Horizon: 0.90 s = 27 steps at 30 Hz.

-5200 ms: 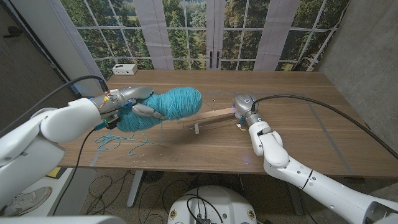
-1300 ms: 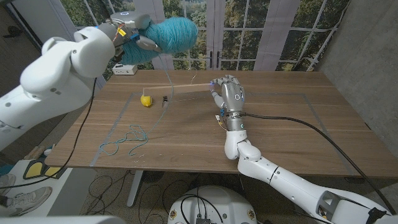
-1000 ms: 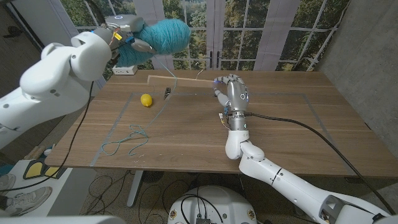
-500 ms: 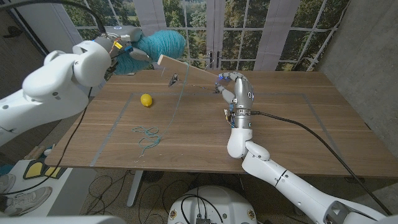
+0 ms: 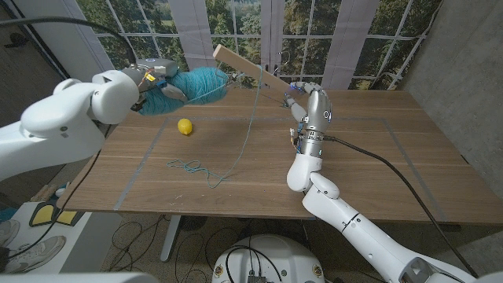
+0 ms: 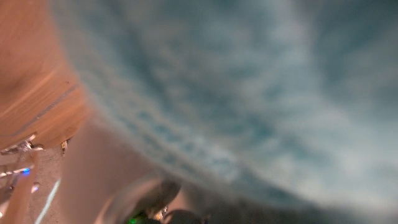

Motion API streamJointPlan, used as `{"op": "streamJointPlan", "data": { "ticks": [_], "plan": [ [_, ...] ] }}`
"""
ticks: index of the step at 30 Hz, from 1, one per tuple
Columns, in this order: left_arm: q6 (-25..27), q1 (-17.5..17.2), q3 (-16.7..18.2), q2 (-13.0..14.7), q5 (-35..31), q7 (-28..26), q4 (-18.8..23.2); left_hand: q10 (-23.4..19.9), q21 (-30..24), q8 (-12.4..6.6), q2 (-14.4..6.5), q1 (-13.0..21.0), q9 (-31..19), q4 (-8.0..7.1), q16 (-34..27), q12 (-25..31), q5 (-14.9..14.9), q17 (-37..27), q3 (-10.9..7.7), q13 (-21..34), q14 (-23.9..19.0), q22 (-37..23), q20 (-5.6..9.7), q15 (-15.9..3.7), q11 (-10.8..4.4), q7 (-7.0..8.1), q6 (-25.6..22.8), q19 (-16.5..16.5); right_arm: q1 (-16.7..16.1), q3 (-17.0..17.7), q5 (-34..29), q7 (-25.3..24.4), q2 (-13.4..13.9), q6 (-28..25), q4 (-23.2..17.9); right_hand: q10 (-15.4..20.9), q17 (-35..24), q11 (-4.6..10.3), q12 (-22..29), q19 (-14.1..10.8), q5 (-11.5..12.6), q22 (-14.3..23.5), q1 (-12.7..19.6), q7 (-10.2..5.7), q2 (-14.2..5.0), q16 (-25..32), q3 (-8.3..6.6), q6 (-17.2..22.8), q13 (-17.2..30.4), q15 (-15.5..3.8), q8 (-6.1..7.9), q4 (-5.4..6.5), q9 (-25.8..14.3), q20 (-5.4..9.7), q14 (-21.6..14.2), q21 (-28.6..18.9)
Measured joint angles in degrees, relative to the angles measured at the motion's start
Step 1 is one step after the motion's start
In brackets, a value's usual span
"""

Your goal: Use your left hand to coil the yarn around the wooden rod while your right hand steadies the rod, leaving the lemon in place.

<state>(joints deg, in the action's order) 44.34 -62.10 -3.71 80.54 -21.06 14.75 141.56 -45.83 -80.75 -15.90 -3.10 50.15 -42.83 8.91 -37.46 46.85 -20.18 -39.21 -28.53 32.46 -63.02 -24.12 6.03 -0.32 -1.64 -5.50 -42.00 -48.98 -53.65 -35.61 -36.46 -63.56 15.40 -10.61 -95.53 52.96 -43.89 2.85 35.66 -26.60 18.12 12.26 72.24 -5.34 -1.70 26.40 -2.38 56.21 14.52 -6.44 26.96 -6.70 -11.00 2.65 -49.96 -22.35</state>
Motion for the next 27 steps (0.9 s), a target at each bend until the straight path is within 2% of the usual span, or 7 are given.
{"op": "streamJointPlan", "data": {
  "ticks": [6, 10, 11, 13, 19, 25, 27],
  "plan": [
    [-2.5, -2.5, 1.4, 0.9, 3.5, 0.4, 0.3, 0.0, -0.5, 0.04, 0.0, 0.0, -0.2, 0.0, 0.0, 0.0, -0.3, 0.0, 0.0, 0.0, 0.0, 0.0, -0.1, 0.0, 0.0, 0.0, 0.0, 0.1, -0.5, 2.5, -3.2, -0.2, -2.9, -1.2, 0.6, 0.0, -0.1, -0.01, 0.0, 0.0, 0.3, 0.0, 0.0, 0.0, 0.0, 0.0, 0.0, 0.0, 0.0, 0.0, -0.19, 0.0, 0.0, 0.0, 0.0, 0.0],
    [-4.5, -1.6, 0.1, 1.2, 5.7, 1.4, 0.4, 0.0, -0.7, 0.13, 0.0, 0.0, -0.3, -0.01, 0.0, 0.0, -0.4, 0.0, 0.01, 0.0, 0.0, 0.0, -0.1, 0.0, 0.0, 0.0, 0.0, 0.1, -0.8, 3.9, -5.5, -0.3, -4.7, -1.9, 0.9, 0.1, -0.4, -0.09, 0.0, 0.0, 0.3, 0.0, 0.0, 0.0, 0.0, -0.4, 0.09, 0.0, 0.0, 0.0, -0.23, 0.09, -0.1, 0.0, 0.0, -0.3],
    [-5.0, -1.2, -0.5, 1.4, 6.1, 1.6, 0.5, 0.0, -0.7, 0.18, 0.0, 0.0, -0.3, -0.01, 0.0, 0.1, -0.4, 0.0, 0.01, 0.0, 0.0, 0.0, -0.1, 0.0, 0.0, 0.0, 0.0, 0.1, -0.9, 4.1, -5.9, -0.3, -5.1, -2.1, 1.0, 0.1, -0.4, -0.09, 0.0, 0.0, 0.3, 0.0, 0.0, 0.0, 0.0, -0.4, 0.24, 0.0, 0.0, 0.0, -0.39, 0.24, -1.8, 0.0, 0.0, -0.3],
    [-5.7, -0.8, -0.9, 1.7, 6.7, 1.9, 0.9, 0.0, -0.8, 0.19, 0.0, 0.0, -0.4, -0.01, 0.0, 0.2, -0.4, 0.0, 0.01, 0.0, 0.0, 0.0, -0.11, 0.0, 0.0, 0.01, 0.0, 0.1, -0.9, 4.4, -6.8, -0.3, -5.7, -2.6, 1.0, 0.1, -0.5, -0.09, 0.0, 0.0, 0.3, 0.0, 0.0, 0.0, 0.0, -0.5, 0.23, 0.0, 0.0, -0.02, -0.47, 0.23, -2.2, 0.0, 0.0, -0.5],
    [-9.1, -1.3, -0.5, 2.8, 10.0, 2.3, 2.1, 0.0, -1.1, 0.24, 0.0, 0.0, -0.4, -0.01, -0.3, 0.2, -0.4, 0.0, 0.01, 0.0, 0.0, 0.0, -0.2, 0.0, 0.0, 0.1, -0.1, 0.2, -0.9, 5.5, -8.8, -0.4, -7.9, -5.2, 1.4, 0.5, -0.9, -0.12, 0.0, 0.0, 0.3, 0.0, 0.0, 0.0, 0.0, -0.7, 0.35, 0.0, 0.0, -0.31, -0.66, 0.34, -3.8, 0.0, -0.3, -0.8],
    [-9.6, -1.9, 0.1, 4.4, 10.6, 2.7, 4.1, 0.0, -1.1, 0.28, 0.0, 0.0, -0.4, -0.01, -0.3, 0.2, -0.4, 0.0, 0.01, 0.0, 0.0, 0.0, -0.21, 0.0, 0.0, 0.11, -0.1, 0.2, -0.1, 5.6, -9.2, -0.4, -8.8, -8.1, 1.7, 0.6, -1.1, -0.2, -0.1, 0.0, 0.3, 0.0, 0.0, 0.0, 0.0, -0.8, 0.53, 0.0, 0.0, -0.21, -0.65, 0.43, -3.8, 0.01, -0.4, -1.0],
    [-8.9, -2.8, 0.8, 5.5, 10.2, 3.0, 6.0, 0.0, -1.1, 0.4, 0.0, 0.0, -0.6, 0.04, -0.3, 0.2, -0.4, 0.0, -0.04, 0.0, 0.0, 0.0, -0.3, 0.0, 0.0, 0.12, -0.1, 0.3, 0.3, 5.7, -9.2, -0.4, -9.1, -10.0, 1.9, 0.6, -1.2, -0.2, -0.1, 0.2, 0.3, 0.0, 0.0, 0.0, 0.0, -0.8, 0.56, 0.0, 0.0, -0.21, -0.65, 0.39, -3.8, 0.21, -0.4, -1.0]
  ]
}}
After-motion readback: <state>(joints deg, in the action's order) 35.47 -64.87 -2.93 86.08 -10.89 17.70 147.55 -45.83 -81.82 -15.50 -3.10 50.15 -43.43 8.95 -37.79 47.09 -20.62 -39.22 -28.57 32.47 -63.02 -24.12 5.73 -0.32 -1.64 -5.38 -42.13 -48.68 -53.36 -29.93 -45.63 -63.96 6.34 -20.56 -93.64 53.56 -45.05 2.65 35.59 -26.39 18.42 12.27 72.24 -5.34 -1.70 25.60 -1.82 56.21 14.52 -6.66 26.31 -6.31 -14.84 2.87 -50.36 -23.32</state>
